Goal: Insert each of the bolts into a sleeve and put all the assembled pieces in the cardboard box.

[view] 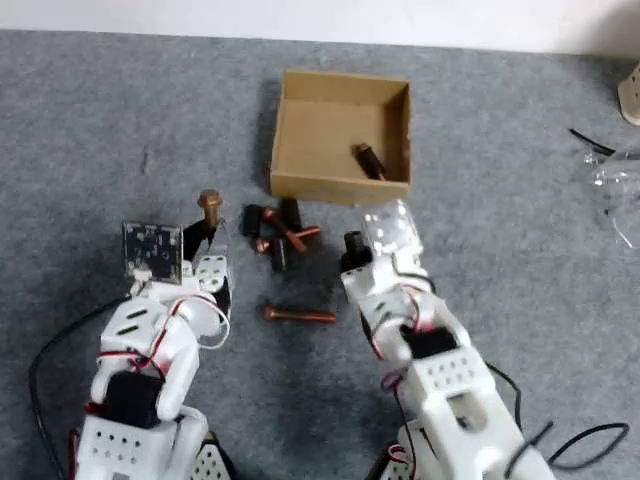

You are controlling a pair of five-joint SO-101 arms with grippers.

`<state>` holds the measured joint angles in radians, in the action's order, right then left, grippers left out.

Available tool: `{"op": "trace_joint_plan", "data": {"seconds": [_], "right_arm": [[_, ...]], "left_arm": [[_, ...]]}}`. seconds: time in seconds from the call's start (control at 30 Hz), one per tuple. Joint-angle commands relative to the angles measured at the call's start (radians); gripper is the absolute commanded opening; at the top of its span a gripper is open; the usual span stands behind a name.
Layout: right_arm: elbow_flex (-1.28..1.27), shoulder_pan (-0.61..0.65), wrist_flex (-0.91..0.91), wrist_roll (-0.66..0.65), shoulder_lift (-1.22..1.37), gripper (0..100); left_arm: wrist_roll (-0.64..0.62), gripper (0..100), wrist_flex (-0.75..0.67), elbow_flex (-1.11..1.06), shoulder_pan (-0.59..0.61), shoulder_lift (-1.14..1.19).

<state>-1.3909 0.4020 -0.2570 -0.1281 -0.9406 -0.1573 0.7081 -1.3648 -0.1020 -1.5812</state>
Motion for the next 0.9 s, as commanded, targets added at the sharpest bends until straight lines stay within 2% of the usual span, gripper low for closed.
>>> {"op": "trace_joint_plan", "data": {"seconds": [0.0,0.1,0.33,0.47,0.67,0.87], "right_arm": [[-0.077,0.031,0.041,-0.014,-0.222,0.4],[-0.162,0.07,0.039,-0.052,-0.38,0.4],[-0.34,0.196,0.039,-0.061,-0.723,0.4],[-0.42,0.249,-0.016,-0.061,-0.897,0.4],[-0.429,0.254,-0.019,-0.061,-0.88,0.4],[-0.429,0.254,-0.021,-0.061,-0.88,0.4]], "left_arm": [[0.008,0,-0.035,-0.05,-0.016,-0.153],[0.008,1,-0.152,-0.15,-0.054,-0.24],[0.009,1,-0.592,-0.332,-0.177,-0.236],[0.003,1,-0.629,-0.323,-0.199,-0.239],[-0.005,1,-0.677,-0.288,-0.2,-0.239],[-0.224,1,-0.683,-0.232,-0.205,-0.239]]}}
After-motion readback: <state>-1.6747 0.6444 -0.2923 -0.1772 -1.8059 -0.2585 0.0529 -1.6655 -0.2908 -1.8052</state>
